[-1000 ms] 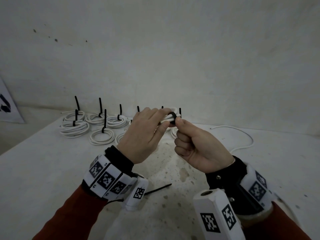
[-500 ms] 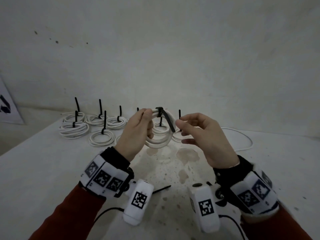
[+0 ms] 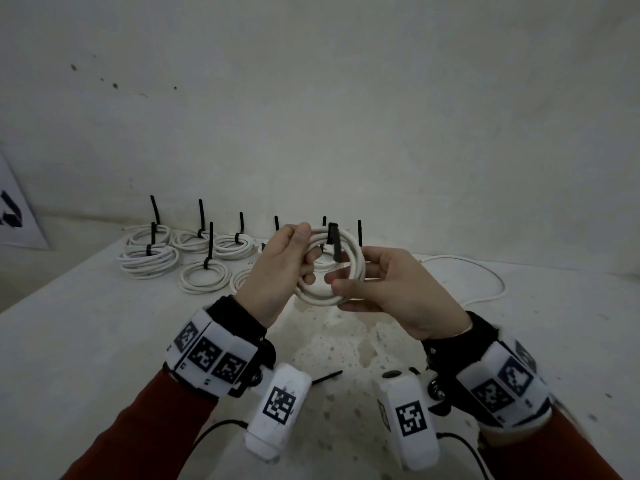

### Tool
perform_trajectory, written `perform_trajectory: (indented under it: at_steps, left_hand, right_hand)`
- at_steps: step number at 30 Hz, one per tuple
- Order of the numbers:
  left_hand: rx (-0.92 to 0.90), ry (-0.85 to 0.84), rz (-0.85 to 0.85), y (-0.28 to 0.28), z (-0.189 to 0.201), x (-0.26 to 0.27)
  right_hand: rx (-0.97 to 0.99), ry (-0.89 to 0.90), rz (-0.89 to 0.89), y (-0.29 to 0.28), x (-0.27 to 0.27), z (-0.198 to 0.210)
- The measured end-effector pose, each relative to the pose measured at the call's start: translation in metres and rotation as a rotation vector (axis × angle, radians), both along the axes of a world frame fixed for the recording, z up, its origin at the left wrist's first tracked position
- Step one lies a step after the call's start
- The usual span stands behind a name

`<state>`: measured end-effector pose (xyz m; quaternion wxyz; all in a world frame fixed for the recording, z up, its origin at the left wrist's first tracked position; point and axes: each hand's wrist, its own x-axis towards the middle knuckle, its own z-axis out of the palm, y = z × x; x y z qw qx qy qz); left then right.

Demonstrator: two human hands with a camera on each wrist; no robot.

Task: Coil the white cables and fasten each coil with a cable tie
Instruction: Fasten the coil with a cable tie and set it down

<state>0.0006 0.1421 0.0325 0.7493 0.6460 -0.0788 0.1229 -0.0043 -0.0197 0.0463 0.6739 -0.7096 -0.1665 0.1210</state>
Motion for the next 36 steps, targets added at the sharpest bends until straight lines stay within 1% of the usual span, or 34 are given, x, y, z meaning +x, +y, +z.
perform_trajectory:
  at_steps: [3, 4, 6, 8, 12, 16, 18, 19, 21, 25, 27, 29, 31, 36]
  left_hand:
    - [-0.117, 0.014, -0.173, 0.006, 0.003, 0.0]
    - [-0.125, 0.016, -0.23, 0.008, 0.004, 0.0]
    - [-0.079, 0.01, -0.31, 0.013, 0.006, -0.003]
    - [-0.015, 0.005, -0.341, 0.016, 0.006, -0.003]
    - [0.01, 0.048, -0.232, 0.017, -0.002, 0.005]
    - [0.005, 0.179, -0.058, 0.019, -0.028, 0.024]
    - [0.023, 0.239, -0.002, 0.023, -0.042, 0.034]
    - [0.047, 0.265, -0.001, 0.024, -0.047, 0.036]
    - [0.177, 0.311, -0.02, 0.028, -0.053, 0.041]
    - [0.773, 0.303, 0.074, 0.04, -0.055, 0.057]
    - [1.003, 0.347, 0.102, 0.043, -0.058, 0.068]
    - [1.17, 0.395, 0.11, 0.041, -0.061, 0.076]
    - [1.257, 0.441, 0.106, 0.038, -0.063, 0.079]
    - [1.339, 0.457, 0.118, 0.035, -0.061, 0.079]
  right_hand:
    - [0.06, 0.056, -0.017, -0.005, 0.005, 0.001]
    - [0.084, 0.08, -0.018, -0.007, 0.007, 0.002]
    - [0.124, 0.11, -0.028, -0.012, 0.01, 0.005]
    - [0.148, 0.118, -0.041, -0.015, 0.011, 0.006]
    - [0.173, 0.16, -0.063, -0.012, 0.02, -0.001]
    - [0.18, 0.247, -0.213, 0.001, 0.042, -0.022]
    - [0.13, 0.268, -0.253, 0.01, 0.056, -0.036]
    - [0.083, 0.274, -0.256, 0.015, 0.063, -0.042]
    - [-0.012, 0.284, -0.245, 0.023, 0.078, -0.053]
    - [-0.144, 0.31, -0.244, 0.039, 0.096, -0.063]
    - [-0.244, 0.297, -0.271, 0.045, 0.101, -0.069]
    - [-0.348, 0.265, -0.279, 0.049, 0.102, -0.073]
    - [-0.483, 0.207, -0.263, 0.052, 0.101, -0.074]
    - [-0.725, 0.125, -0.155, 0.055, 0.097, -0.072]
